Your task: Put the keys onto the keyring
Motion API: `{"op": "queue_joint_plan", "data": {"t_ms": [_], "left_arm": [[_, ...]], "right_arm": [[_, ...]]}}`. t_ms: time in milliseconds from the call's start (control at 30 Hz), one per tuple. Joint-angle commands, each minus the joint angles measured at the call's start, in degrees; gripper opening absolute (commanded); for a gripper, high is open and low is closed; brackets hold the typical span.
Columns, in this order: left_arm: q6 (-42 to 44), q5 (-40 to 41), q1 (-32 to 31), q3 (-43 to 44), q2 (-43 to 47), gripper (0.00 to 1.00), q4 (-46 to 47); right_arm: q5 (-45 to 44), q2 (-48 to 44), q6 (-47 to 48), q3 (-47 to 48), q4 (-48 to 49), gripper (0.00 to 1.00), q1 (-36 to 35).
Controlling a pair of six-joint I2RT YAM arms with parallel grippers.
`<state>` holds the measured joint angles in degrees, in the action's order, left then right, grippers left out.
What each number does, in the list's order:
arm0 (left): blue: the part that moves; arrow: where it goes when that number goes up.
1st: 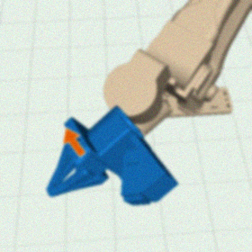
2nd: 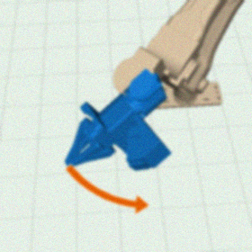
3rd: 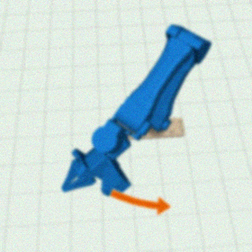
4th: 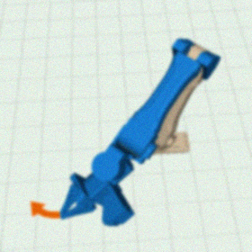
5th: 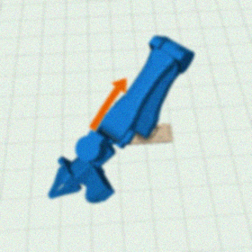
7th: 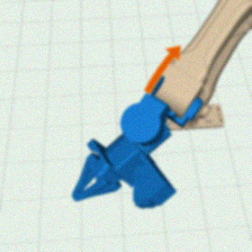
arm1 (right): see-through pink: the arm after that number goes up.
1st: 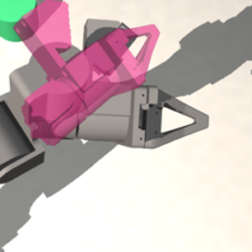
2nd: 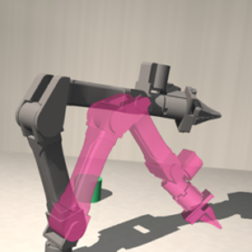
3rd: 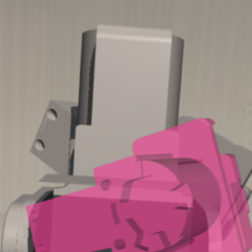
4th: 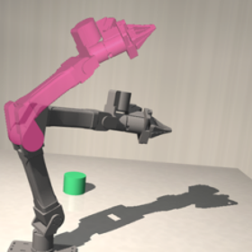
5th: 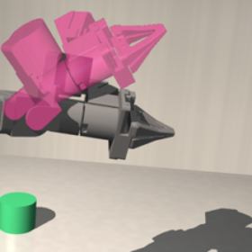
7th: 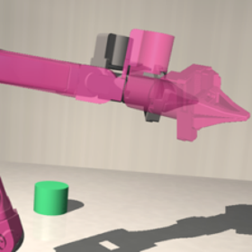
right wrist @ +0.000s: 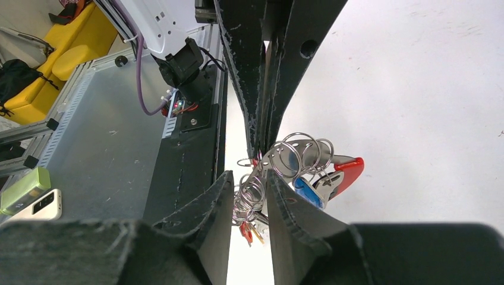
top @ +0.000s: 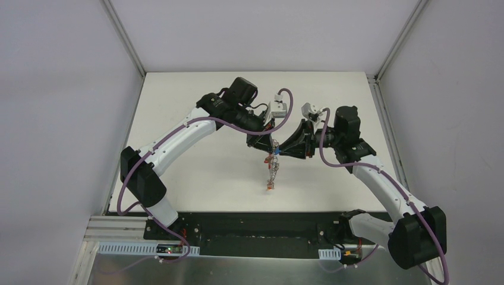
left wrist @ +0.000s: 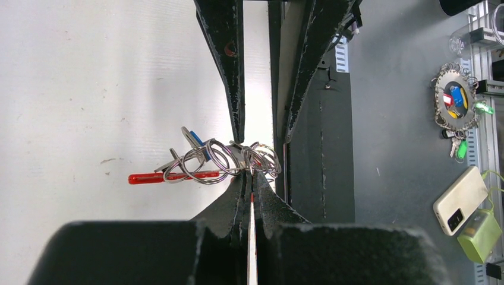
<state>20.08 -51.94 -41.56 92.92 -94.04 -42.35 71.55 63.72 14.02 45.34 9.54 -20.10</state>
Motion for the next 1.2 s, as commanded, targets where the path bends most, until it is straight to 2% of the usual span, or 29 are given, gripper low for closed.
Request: {"op": "queue_joint_plan", "data": {"t_ms": [0, 633, 833, 1167], "left_arm": [[-1.0, -2.6, 0.0, 1.4, 1.4, 0.0, 1.0], [-2.8, -2.7, 0.0, 1.9, 0.8, 0.0, 2.2], [-3.7, -2.3, 0.0, 2.1, 0.5, 0.0, 2.8], [-3.9, -2.2, 0.0, 2.1, 0.1, 0.0, 2.7]], "right_arm": [[1.1, 0.0, 0.3, 2.3, 0.9, 0.3, 0.1], [0.8, 2.4, 0.9, 2.2, 1.1, 0.29, -2.5], [0.7, 2.9, 0.9, 2.2, 1.1, 0.25, -3.1], [-0.3, 3.2, 0.5, 2.6, 1.2, 0.11, -3.5]]}}
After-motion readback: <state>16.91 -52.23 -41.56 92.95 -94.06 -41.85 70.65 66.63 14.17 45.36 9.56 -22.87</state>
